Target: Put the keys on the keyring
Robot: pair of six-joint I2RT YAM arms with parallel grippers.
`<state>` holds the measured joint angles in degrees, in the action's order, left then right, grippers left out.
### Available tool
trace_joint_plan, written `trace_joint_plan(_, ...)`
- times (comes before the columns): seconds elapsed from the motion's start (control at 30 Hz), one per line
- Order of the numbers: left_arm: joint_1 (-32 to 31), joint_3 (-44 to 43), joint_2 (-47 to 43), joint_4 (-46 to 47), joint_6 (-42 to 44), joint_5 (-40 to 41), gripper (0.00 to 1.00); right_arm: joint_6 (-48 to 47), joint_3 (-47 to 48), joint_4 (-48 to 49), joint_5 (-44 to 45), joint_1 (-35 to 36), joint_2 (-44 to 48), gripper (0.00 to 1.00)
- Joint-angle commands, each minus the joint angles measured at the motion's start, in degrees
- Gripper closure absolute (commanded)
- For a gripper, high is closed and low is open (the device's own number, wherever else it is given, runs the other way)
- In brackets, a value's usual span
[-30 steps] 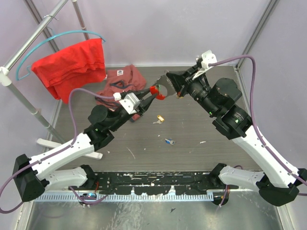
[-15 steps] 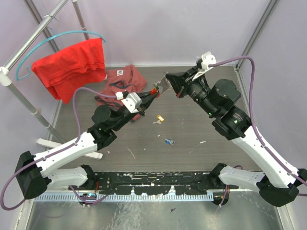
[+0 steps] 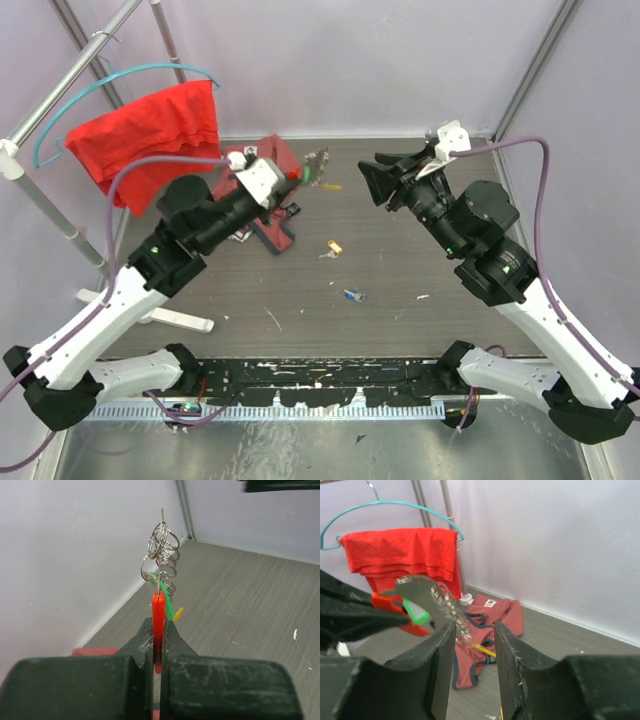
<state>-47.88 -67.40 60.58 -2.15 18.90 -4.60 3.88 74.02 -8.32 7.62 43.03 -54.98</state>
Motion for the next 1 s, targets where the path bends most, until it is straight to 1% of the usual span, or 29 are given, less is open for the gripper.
trace_joint_plan(0.0,4.7,-11.9,2.1,-18.5,-8.8,-3.1,1.00,-2.7,0.0,3.2,4.2,0.0,2.4,0.57)
trace_joint_plan(0.03,5.6,-16.5,3.8,-22.5,-10.6,-3.1,1.00,-3.0,-0.2,3.3,5.8,0.0,2.5,0.56)
trace_joint_plan(0.1,7.4,-25.3,8.5,-33.9,-15.5,-3.2,1.00,-3.5,-0.8,3.3,7.1,0.0,2.9,0.55)
trace_joint_plan(0.17,9.6,-34.6,15.7,-45.4,-18.7,-4.9,1.00,-3.7,-1.3,3.2,8.3,0.0,3.0,0.54)
trace_joint_plan(0.23,11.2,-41.2,22.6,-54.6,-21.0,-7.2,1.00,-3.7,-1.8,3.2,9.1,0.0,3.0,0.54)
trace_joint_plan(0.3,12.6,-43.6,30.3,-60.5,-25.3,-9.8,1.00,-3.7,-2.3,3.1,9.6,0.0,3.0,0.53)
trace_joint_plan(0.37,13.8,-43.5,36.5,-64.6,-29.8,-16.5,1.00,-3.7,-2.4,2.9,9.9,0.0,3.0,0.52)
trace_joint_plan(0.4,14.0,-43.9,39.9,-67.2,-30.7,-20.8,1.00,-3.8,-2.3,2.6,10.0,0.0,2.9,0.52)
trace_joint_plan(0.47,14.0,-46.9,44.7,-72.9,-31.4,-24.1,1.00,-3.9,-2.2,2.0,10.4,0.0,3.2,0.51)
trace_joint_plan(0.53,13.9,-46.8,44.8,-72.5,-31.9,-23.6,1.00,-4.2,-2.4,1.8,11.1,0.0,3.7,0.49)
trace_joint_plan(0.6,13.9,-46.3,43.2,-70.1,-32.4,-19.7,1.00,-4.6,-2.9,1.8,11.8,0.0,4.1,0.49)
trace_joint_plan(0.67,13.9,-48.2,43.1,-71.1,-31.8,-17.9,1.00,-4.9,-3.2,1.9,12.5,0.0,4.3,0.48)
trace_joint_plan(0.8,13.9,-51.7,45.4,-75.5,-30.3,-17.0,1.00,-5.2,-3.7,1.6,13.1,0.0,4.4,0.46)
trace_joint_plan(0.97,13.5,-51.8,45.2,-76.1,-28.6,-17.5,1.00,-5.6,-3.9,0.5,14.5,0.0,4.3,0.45)
